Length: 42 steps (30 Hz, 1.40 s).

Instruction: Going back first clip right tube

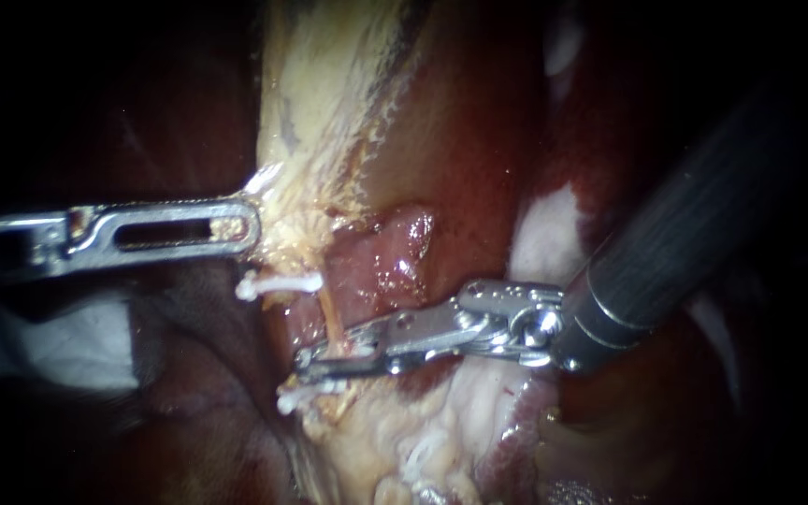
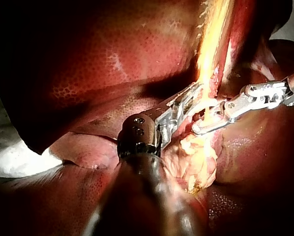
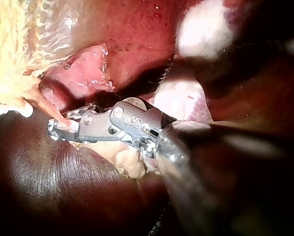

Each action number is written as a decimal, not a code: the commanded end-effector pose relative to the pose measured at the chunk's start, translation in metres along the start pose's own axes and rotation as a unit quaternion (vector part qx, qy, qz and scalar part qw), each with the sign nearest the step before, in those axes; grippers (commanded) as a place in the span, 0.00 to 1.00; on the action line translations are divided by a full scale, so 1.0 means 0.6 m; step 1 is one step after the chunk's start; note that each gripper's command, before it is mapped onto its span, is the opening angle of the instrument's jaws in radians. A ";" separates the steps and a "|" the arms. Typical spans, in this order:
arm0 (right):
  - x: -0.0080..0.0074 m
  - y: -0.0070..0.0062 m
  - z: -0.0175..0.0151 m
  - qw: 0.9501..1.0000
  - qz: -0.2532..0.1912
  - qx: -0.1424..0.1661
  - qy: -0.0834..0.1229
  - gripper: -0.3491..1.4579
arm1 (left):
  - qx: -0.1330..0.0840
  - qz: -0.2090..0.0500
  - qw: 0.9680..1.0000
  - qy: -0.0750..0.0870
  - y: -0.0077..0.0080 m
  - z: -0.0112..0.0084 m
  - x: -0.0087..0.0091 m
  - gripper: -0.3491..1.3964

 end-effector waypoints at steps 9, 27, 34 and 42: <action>0.0003 0.0000 0.0004 1.000 -0.024 -0.006 0.001 0.31 | 0.000 0.000 1.000 0.000 0.0000 -0.0001 0.0000 0.00; 0.0011 0.0025 -0.0041 0.989 -0.129 -0.073 0.027 0.52 | 0.000 0.000 1.000 0.000 -0.0003 -0.0005 0.0001 0.00; 0.0011 -0.0028 -0.0130 0.983 -0.168 -0.068 0.026 0.52 | 0.000 0.000 1.000 0.000 -0.0002 -0.0005 0.0001 0.00; 0.0034 -0.0085 -0.0268 0.976 -0.198 -0.081 0.037 0.52 | 0.001 0.000 1.000 0.001 0.0000 -0.0005 0.0000 0.00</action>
